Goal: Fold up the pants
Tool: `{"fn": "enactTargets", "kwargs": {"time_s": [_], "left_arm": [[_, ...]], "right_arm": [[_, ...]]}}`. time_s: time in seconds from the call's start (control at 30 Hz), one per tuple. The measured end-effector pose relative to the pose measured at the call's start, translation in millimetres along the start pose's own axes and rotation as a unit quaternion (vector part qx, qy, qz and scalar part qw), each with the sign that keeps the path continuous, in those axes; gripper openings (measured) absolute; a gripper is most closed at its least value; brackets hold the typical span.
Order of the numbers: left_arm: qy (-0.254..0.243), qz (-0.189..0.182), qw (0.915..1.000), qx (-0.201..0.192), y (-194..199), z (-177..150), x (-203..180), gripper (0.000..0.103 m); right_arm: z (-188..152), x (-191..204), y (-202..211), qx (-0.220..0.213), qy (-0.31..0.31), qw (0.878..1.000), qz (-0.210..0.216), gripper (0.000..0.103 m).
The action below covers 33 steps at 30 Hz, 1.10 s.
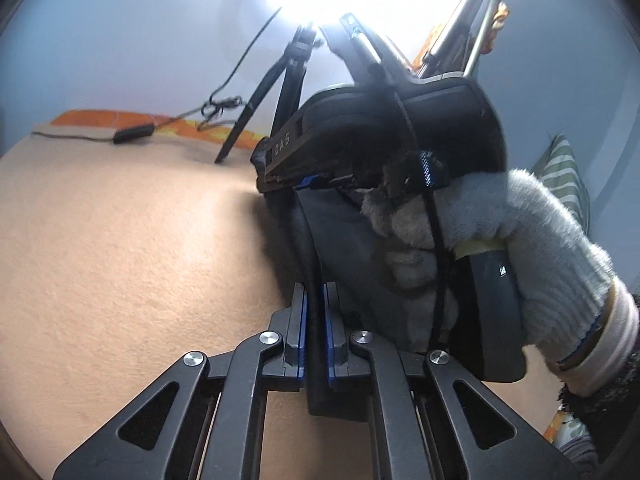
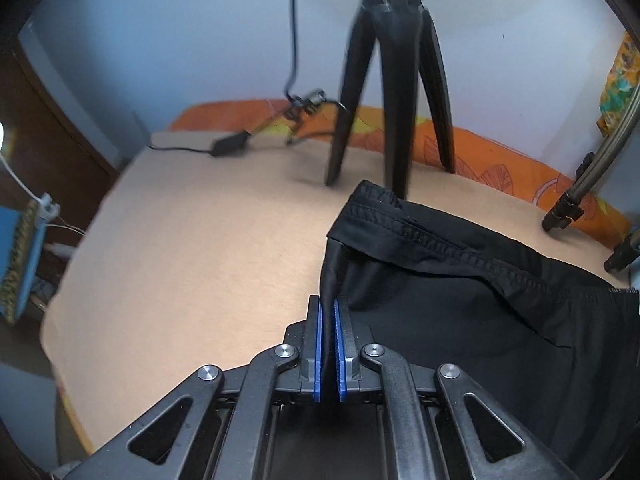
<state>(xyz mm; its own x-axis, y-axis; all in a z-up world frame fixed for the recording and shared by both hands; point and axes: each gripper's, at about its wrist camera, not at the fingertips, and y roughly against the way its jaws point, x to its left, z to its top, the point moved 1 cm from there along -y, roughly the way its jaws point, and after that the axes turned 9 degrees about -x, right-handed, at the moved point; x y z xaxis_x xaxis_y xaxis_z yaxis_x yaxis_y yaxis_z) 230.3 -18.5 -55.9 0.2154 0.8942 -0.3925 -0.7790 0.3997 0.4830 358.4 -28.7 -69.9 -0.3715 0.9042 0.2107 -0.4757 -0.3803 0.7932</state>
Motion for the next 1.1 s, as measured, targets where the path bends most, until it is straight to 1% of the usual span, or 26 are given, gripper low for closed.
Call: {"fn": "enactTargets", "kwargs": {"time_s": [0.1,0.2,0.27,0.37,0.43,0.5,0.57,0.73,0.83,0.93,1.0,1.1], "left_arm": [[-0.004,-0.001,0.9999,-0.015,17.2,4.7,-2.9,0.005],[0.014,-0.005,0.9994,-0.030,36.7,12.3,1.2,0.004],[0.022,-0.011,0.9986,-0.047,52.8,19.2,3.7,0.004],[0.027,-0.015,0.9972,-0.068,62.7,29.0,7.3,0.003],[0.030,-0.019,0.9968,-0.072,59.4,33.0,8.7,0.003],[0.034,-0.029,0.9968,-0.067,54.4,33.2,6.2,0.003],[0.027,-0.042,0.9970,-0.058,45.6,31.0,-3.7,0.003],[0.001,-0.082,0.9959,-0.038,29.3,26.4,-36.6,0.003],[-0.008,-0.099,0.9945,-0.035,23.0,25.6,-50.5,0.003],[-0.011,-0.095,0.9948,-0.035,17.4,25.0,-51.9,0.008],[-0.014,-0.081,0.9960,-0.036,12.8,24.7,-49.6,0.008],[-0.013,-0.064,0.9978,-0.011,-7.8,20.8,-43.0,0.008]], "right_arm": [[1.7,8.1,9.6,-0.011,-0.005,1.000,0.020,0.003],[4.1,16.2,16.4,-0.020,-0.019,0.999,0.040,0.003],[6.6,25.7,25.5,-0.032,-0.027,0.997,0.066,0.003],[11.5,38.4,40.4,-0.046,-0.029,0.993,0.100,0.003],[13.9,40.7,47.1,-0.055,-0.032,0.992,0.112,0.002],[14.0,36.8,55.5,-0.061,-0.037,0.990,0.119,0.002],[13.9,23.3,65.1,-0.071,-0.055,0.987,0.130,0.002],[11.8,-17.7,89.8,-0.096,-0.090,0.981,0.141,0.002],[6.8,-46.9,109.4,-0.116,-0.103,0.979,0.133,0.002],[-1.0,-81.5,124.6,-0.130,-0.126,0.976,0.121,0.002],[-7.3,-105.2,130.2,-0.133,-0.143,0.974,0.113,0.002],[-18.4,-141.0,134.5,-0.133,-0.165,0.972,0.107,0.002]]}}
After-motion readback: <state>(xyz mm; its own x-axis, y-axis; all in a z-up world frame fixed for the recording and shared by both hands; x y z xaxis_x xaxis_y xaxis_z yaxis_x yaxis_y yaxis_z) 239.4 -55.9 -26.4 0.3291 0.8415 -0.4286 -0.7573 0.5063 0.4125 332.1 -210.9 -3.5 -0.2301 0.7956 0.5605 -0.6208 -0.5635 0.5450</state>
